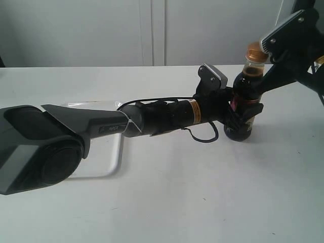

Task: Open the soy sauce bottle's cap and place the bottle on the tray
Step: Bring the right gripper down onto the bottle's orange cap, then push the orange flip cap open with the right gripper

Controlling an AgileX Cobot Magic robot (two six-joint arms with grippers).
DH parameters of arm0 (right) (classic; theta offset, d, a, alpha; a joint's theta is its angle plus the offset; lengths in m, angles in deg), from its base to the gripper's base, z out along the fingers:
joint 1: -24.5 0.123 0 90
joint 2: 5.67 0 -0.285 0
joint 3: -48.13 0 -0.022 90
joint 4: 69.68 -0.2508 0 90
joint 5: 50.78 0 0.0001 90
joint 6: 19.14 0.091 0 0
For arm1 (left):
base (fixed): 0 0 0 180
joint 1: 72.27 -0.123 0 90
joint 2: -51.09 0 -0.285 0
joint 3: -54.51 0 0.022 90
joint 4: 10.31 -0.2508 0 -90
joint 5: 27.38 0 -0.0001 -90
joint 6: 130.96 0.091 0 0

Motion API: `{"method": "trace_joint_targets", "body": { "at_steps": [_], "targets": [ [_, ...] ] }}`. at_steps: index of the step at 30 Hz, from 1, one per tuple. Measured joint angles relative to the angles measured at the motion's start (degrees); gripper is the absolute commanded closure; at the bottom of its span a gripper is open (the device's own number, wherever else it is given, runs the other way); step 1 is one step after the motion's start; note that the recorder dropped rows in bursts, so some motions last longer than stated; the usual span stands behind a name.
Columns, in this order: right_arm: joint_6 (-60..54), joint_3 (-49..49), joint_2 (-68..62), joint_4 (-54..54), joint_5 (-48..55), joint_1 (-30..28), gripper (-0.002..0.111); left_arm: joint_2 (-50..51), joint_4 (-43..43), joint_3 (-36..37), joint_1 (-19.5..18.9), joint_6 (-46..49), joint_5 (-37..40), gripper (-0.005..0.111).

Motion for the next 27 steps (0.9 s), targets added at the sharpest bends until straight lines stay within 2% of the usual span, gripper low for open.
{"method": "trace_joint_targets", "body": {
  "at_steps": [11, 17, 27],
  "targets": [
    [0.55, 0.45, 0.00, -0.48, 0.86, 0.00, 0.108, 0.00, 0.00, 0.00, 0.00, 0.00, 0.23, 0.107],
    [-4.50, 0.69, 0.00, -3.69, 5.37, 0.09, 0.108, -0.12, -0.12, 0.00, 0.00, 0.00, 0.44, 0.107],
    [-2.22, 0.91, 3.25, -3.81, 5.37, 0.12, 0.108, -0.12, -0.12, 0.00, 0.00, 0.00, 0.44, 0.107]
  ]
}}
